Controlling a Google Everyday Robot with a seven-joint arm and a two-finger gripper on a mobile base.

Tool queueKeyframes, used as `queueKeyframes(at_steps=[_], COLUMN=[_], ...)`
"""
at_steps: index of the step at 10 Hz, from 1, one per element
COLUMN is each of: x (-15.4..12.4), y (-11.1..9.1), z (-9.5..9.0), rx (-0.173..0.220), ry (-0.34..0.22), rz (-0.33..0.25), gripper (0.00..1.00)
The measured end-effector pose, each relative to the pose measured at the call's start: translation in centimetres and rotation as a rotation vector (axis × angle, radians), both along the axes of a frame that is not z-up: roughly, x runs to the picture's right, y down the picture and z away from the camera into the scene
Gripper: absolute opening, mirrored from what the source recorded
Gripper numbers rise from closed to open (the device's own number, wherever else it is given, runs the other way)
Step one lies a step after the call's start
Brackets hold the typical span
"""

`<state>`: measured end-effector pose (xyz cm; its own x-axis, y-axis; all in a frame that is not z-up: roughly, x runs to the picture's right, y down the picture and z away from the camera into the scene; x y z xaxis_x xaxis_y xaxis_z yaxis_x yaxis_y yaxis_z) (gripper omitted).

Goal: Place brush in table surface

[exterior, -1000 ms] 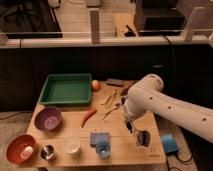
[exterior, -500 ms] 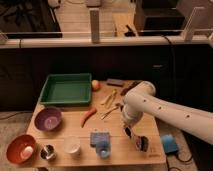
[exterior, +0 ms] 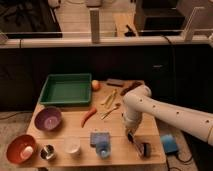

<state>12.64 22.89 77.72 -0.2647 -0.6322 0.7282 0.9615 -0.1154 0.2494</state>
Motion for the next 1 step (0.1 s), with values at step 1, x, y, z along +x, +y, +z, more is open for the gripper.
queueKeyframes(at_steps=[1], x=[-0.02], y=[0.00], z=[-0.04], rx=[0.006], ry=[-0.004], rz=[0.001], gripper=[0.52])
